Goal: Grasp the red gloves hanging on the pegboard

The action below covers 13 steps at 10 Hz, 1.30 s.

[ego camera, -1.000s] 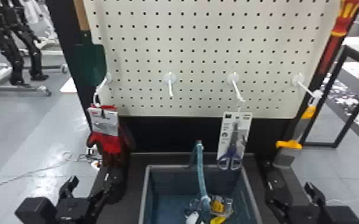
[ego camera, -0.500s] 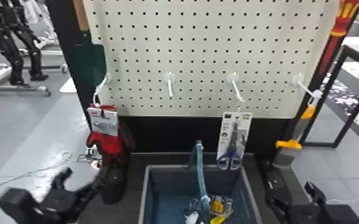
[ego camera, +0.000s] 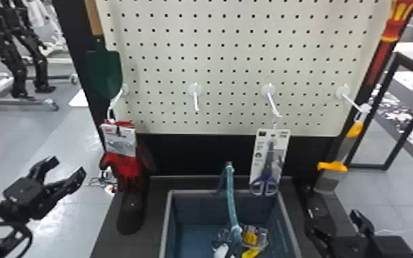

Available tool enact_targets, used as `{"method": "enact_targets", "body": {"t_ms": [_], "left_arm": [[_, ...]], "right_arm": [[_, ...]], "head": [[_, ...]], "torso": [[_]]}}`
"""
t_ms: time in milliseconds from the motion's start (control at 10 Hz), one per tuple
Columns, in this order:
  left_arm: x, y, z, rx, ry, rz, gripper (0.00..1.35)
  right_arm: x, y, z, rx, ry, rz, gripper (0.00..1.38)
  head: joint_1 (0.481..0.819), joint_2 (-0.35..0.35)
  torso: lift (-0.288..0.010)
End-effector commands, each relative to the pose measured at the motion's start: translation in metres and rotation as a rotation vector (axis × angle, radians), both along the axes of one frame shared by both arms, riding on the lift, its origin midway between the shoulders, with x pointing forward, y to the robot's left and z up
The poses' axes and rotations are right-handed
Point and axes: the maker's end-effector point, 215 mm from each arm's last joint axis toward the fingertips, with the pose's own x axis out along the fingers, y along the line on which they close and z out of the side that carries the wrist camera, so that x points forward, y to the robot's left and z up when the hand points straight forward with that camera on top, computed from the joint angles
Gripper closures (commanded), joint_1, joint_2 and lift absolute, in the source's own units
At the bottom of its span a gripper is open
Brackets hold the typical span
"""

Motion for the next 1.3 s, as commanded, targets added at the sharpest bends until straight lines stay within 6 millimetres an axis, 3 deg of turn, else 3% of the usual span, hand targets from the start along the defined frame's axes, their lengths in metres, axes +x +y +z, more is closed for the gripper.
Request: {"method": "enact_targets", "body": {"t_ms": [0,200,500,1200], "left_arm": [[0.02,0.0,0.0,0.004,0.026,-0.057,0.3],[0.036,-0.007,0.002,0.013,0.049,-0.128,0.3],[0.057,-0.041,0.008,0.024,0.126,-0.293,0.3],[0.065,-0.086,0.02,0.024,0.208,-0.478,0.3]], "right_arm": [[0.001,0.001,0.0,0.0,0.0,0.003,0.26],[0.001,0.003,0.0,-0.001,0.0,0.011,0.26],[0.003,0.006,0.0,-0.003,0.002,0.021,0.26],[0.004,0.008,-0.001,-0.002,0.006,0.028,0.26]], "head": [[0.549,0.0],[0.549,0.0],[0.549,0.0],[0.549,0.0]], "torso": [[-0.1],[-0.1],[-0.1],[-0.1]]}}
